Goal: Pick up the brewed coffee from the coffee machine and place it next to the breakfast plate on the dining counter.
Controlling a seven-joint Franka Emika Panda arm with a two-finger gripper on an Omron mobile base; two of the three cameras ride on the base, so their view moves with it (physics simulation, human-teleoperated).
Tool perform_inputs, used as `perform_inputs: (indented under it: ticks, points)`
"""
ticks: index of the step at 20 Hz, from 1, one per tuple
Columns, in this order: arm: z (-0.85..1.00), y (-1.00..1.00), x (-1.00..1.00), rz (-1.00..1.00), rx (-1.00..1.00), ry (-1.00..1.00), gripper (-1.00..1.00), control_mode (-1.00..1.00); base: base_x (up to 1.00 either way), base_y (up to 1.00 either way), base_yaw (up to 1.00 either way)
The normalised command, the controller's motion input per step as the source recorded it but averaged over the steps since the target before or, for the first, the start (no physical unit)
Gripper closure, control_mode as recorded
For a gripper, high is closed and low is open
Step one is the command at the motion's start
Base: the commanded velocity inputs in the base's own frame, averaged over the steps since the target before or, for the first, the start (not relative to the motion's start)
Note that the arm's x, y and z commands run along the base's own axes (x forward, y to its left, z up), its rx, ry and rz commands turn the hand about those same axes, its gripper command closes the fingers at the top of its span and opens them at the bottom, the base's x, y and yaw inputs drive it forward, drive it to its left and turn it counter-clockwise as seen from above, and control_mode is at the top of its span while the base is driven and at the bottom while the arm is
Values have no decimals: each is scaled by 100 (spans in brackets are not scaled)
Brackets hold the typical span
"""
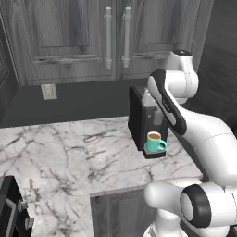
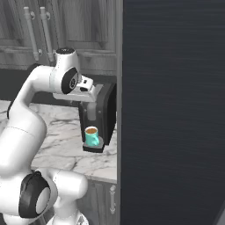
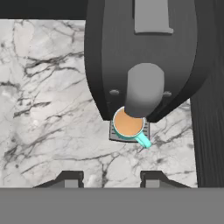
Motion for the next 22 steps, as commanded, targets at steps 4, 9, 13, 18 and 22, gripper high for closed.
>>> perform_inputs:
  ticks: [4,9,13,18,22]
  points:
    - [-16,0,-23,0,0,-2,-100,-100,0,0,0]
    - [-26,-8,-38,0,0,-5,-100,-100,0,0,0]
    - [-22,-26,-42,0,-2,-8,-100,-100,0,0,0]
    - [-29,-19,-29,0,-7,-9,-100,-100,0,0,0]
    - [-35,-11,-14,0,-8,-10,-100,-100,0,0,0]
